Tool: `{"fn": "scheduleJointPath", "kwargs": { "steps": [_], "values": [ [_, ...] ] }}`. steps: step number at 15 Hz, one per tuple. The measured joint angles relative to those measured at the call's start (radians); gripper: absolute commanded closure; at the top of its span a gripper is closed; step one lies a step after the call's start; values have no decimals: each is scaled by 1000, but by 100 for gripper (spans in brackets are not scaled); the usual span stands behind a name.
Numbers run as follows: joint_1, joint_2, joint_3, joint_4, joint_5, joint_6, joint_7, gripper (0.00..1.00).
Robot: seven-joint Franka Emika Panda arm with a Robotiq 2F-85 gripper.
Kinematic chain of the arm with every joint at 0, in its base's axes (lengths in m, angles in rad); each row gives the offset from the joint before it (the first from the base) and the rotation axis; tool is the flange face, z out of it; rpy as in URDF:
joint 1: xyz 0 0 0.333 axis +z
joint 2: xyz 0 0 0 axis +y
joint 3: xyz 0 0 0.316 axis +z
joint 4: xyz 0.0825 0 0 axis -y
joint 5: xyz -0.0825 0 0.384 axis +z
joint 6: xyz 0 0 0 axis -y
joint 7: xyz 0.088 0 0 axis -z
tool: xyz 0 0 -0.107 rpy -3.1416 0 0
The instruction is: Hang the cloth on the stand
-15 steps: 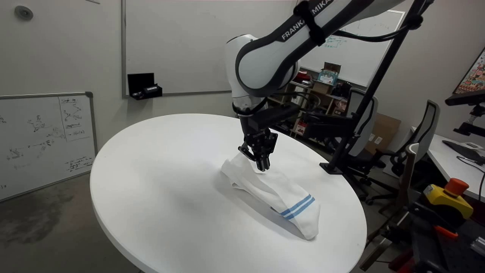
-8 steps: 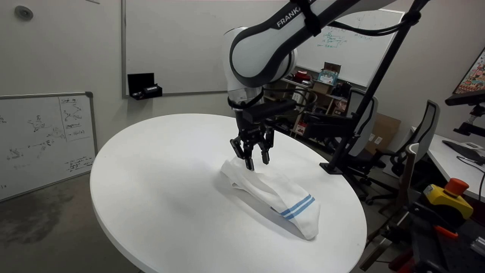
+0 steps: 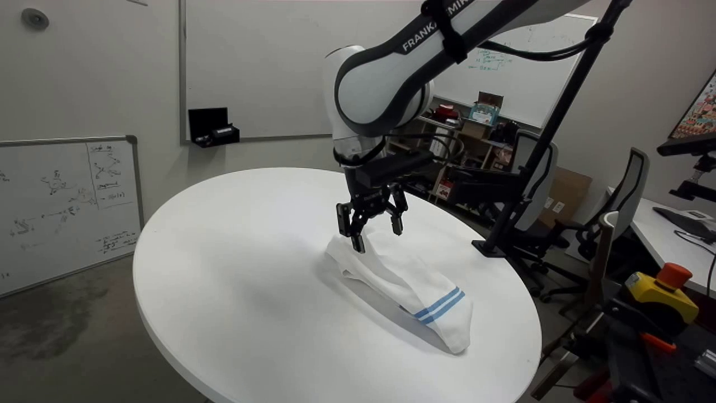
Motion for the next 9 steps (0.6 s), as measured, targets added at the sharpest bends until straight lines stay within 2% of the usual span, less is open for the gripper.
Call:
{"fn": "scheduleJointPath", "kwargs": {
  "steps": [2,3,9],
  "values": [
    [7,22,-10,15,-6,0,1,23],
    [10,34,-13,24,-7,0,1,34],
    [17,89,-21,80,-7,0,3,80]
  ]
}}
